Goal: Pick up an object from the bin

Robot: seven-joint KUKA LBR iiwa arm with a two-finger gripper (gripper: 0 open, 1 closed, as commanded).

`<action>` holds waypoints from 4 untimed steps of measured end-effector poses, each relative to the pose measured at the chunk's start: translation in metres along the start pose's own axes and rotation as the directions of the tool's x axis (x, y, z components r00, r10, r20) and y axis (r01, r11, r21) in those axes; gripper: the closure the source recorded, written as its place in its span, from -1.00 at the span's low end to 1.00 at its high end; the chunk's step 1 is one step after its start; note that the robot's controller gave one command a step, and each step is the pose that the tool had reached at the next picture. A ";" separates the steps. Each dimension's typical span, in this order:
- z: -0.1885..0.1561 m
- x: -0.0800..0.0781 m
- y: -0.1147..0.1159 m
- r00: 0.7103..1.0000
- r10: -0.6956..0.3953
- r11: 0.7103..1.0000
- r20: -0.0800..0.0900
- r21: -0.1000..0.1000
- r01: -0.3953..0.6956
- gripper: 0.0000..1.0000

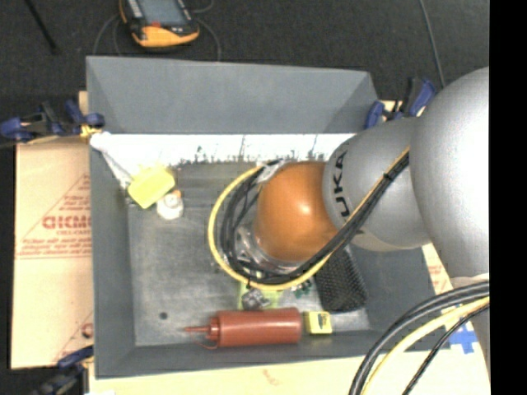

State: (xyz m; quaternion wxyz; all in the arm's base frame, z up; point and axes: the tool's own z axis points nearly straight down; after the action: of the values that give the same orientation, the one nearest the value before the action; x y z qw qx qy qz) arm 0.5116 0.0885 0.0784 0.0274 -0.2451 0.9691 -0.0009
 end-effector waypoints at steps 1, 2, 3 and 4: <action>0.003 0.008 0.002 0.999 0.000 1.000 -0.032 -0.007 -0.001 1.00; 0.001 0.001 0.000 1.000 0.001 1.000 -0.004 -0.001 -0.001 -1.00; 0.001 0.002 0.000 1.000 0.001 1.000 -0.005 -0.001 -0.001 -1.00; 0.002 0.024 -0.022 0.945 -0.325 0.946 -0.023 -0.018 0.325 1.00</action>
Offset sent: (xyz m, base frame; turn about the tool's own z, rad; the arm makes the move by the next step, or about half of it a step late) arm 0.0000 0.0000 0.0000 0.0000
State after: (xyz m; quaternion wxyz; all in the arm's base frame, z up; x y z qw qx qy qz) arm 0.5007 0.0580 0.0753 0.0127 -0.4017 0.9157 -0.0017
